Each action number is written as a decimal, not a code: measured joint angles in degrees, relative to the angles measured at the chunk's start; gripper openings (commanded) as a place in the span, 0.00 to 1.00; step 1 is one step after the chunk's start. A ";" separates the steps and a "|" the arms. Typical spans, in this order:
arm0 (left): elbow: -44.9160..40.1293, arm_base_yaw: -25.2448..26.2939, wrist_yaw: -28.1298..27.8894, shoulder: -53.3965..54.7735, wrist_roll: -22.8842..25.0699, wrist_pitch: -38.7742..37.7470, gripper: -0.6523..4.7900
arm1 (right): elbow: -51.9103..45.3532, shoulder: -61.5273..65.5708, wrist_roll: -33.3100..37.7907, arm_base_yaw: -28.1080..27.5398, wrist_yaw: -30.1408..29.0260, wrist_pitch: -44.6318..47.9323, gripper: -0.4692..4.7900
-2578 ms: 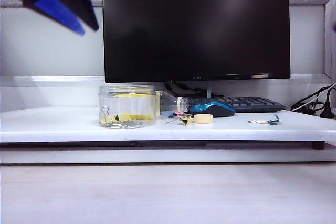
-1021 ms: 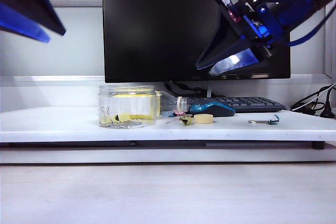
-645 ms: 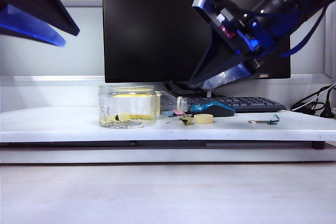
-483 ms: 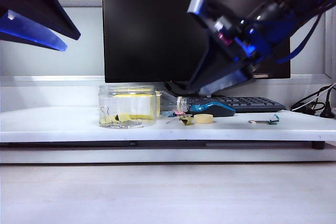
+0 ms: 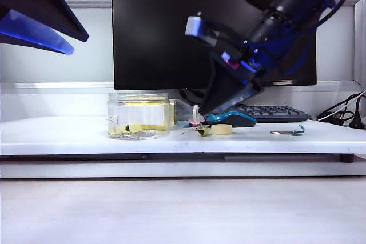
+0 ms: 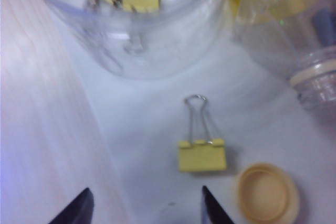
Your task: Pick up the clips with the largest number of clips of the same color on the table and place them in a round transparent plastic box.
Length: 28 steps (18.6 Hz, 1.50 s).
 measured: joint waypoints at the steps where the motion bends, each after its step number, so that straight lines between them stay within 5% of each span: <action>1: 0.00 0.00 0.00 -0.02 0.00 0.00 0.46 | 1.25 1.16 -0.79 0.00 0.61 -0.96 0.59; 26: 0.00 0.00 0.04 -0.02 0.00 1.73 0.46 | 3.30 7.08 -5.42 2.43 6.40 2.49 0.58; 28: 0.00 0.00 0.02 0.00 0.00 1.77 0.46 | 3.82 7.52 -5.42 2.64 6.60 2.58 0.48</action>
